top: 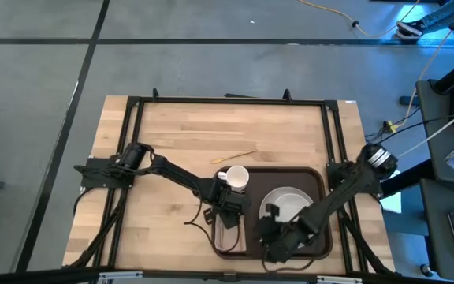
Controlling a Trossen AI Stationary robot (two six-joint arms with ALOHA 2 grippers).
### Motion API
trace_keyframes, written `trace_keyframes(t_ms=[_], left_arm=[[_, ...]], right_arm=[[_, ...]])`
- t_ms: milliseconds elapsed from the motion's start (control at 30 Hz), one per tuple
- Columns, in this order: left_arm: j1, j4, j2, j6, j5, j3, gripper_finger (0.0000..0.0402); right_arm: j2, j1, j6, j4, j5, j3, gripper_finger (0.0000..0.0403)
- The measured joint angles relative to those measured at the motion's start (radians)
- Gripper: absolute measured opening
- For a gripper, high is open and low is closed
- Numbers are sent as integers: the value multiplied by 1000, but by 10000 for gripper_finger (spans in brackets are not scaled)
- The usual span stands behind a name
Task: Set up tray
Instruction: Adjust the brown napkin
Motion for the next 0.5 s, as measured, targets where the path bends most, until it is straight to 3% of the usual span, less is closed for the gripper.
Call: trace_keyframes(t_ms=[167, 500], left_arm=[[0, 1, 0, -21, 1, 0, 2], [-1, 4, 0, 30, 6, -1, 1]], right_arm=[[60, -7, -55, 127, -63, 0, 145], [143, -62, -51, 218, -71, 1, 145]])
